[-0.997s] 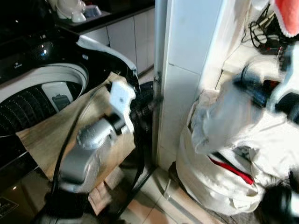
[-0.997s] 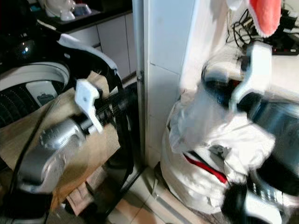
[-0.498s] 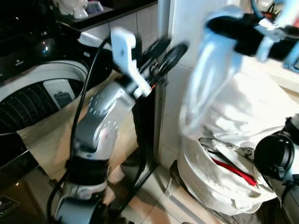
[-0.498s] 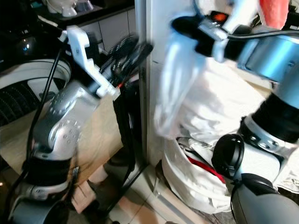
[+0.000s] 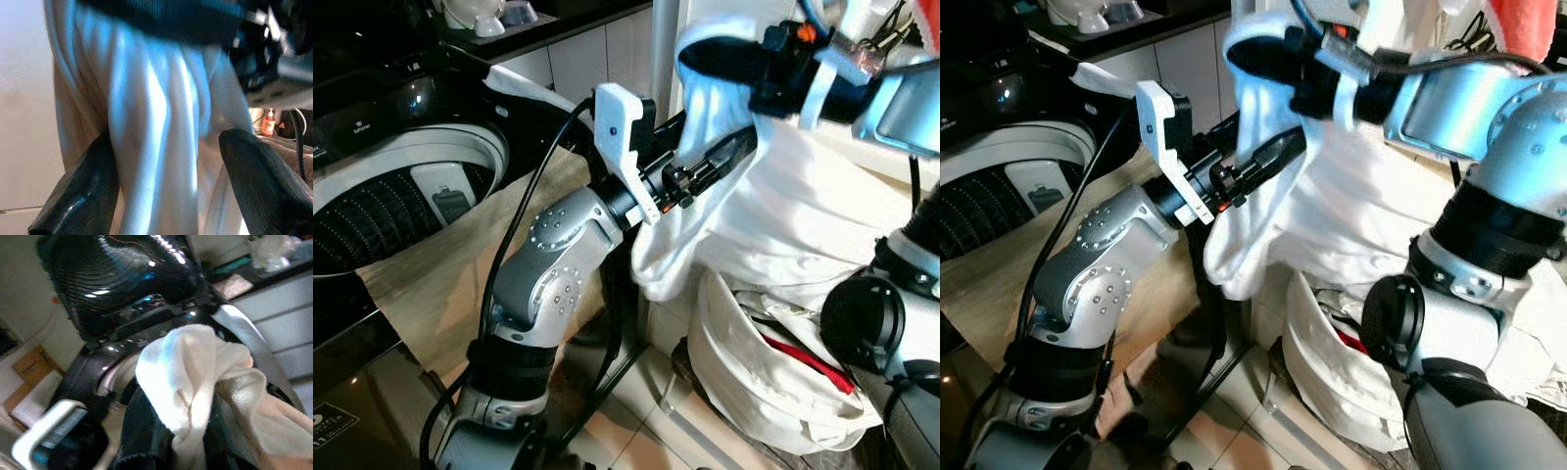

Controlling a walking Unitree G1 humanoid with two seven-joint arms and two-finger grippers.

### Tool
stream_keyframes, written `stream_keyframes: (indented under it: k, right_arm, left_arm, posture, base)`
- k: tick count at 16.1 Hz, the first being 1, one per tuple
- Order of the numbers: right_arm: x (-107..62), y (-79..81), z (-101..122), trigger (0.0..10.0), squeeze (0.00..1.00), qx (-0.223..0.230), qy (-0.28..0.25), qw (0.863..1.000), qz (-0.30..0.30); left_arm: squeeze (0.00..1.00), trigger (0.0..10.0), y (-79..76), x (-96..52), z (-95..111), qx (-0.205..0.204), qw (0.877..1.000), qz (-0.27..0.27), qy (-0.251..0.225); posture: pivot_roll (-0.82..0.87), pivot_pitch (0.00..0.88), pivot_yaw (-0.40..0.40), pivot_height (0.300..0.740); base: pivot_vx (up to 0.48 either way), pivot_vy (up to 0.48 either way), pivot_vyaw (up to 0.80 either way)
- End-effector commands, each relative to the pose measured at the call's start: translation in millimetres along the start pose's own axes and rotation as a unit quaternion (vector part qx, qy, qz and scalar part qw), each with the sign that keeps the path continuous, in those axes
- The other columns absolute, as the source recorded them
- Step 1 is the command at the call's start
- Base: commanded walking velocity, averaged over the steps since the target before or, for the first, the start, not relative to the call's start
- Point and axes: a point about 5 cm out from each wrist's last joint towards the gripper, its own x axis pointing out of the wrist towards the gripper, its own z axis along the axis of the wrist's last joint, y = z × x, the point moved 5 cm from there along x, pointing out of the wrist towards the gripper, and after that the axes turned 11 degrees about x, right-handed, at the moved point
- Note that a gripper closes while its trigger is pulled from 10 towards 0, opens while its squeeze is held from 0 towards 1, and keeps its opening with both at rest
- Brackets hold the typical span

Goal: Clothes washing

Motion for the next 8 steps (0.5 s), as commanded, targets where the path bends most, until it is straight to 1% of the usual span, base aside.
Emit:
stream_keyframes:
  k: [1, 2, 3, 5, 6, 7, 8]
  right_arm:
    - [2.1, 13.7, 3, 0.0, 0.0, -0.009, 0.001, 1.0, 0.027]
    - [3.1, 14.9, 3, 0.0, 0.0, -0.006, -0.001, 1.0, 0.031]
    - [4.2, 16.1, 3, 0.0, 0.0, -0.003, -0.003, 0.999, 0.034]
    - [5.9, 18.0, 2, 0.0, 0.0, 0.0, -0.003, 0.999, 0.038]
    - [6.1, 18.4, 2, 0.0, 0.0, 0.001, -0.003, 0.999, 0.037]
    - [5.7, 17.8, 2, 0.0, 0.0, 0.0, -0.004, 0.999, 0.034]
    - [3.9, 15.9, 3, 0.0, 0.0, 0.0, -0.01, 1.0, 0.027]
  left_arm:
    - [0.75, 10.0, -5.1, 1.0, -3, -0.006, 1.0, -0.014, 0.002]
    - [0.0, 10.0, -11.1, 2.4, -3, -0.01, 1.0, -0.026, -0.004]
    - [0.0, 10.0, -18.2, 4.2, -5, -0.014, 0.999, -0.04, -0.008]
    - [0.0, 10.0, -26.0, 6.4, -11, -0.016, 0.999, -0.05, -0.003]
    - [0.0, 0.0, -27.2, 6.3, -13, -0.031, 0.998, -0.051, -0.001]
    - [0.0, 0.0, -26.3, 5.6, -13, -0.033, 0.998, -0.051, 0.001]
    - [0.0, 0.0, -21.3, 3.3, -16, -0.037, 0.998, -0.046, 0.009]
  posture:
    - [-0.1, 0.0, 0.025, 0.74]
    - [-0.1, 0.0, 0.027, 0.74]
    - [-0.1, 0.0, 0.029, 0.74]
    - [-0.11, 0.0, 0.037, 0.74]
    - [-0.11, 0.0, 0.038, 0.74]
    - [-0.11, 0.0, 0.04, 0.74]
    - [-0.11, 0.0, 0.043, 0.74]
  base:
    - [0.0, 0.0, 0.0]
    - [0.0, 0.0, 0.0]
    - [0.0, 0.0, 0.0]
    - [0.0, 0.0, 0.0]
    - [0.0, 0.0, 0.0]
    - [0.0, 0.0, 0.0]
    - [0.0, 0.0, 0.0]
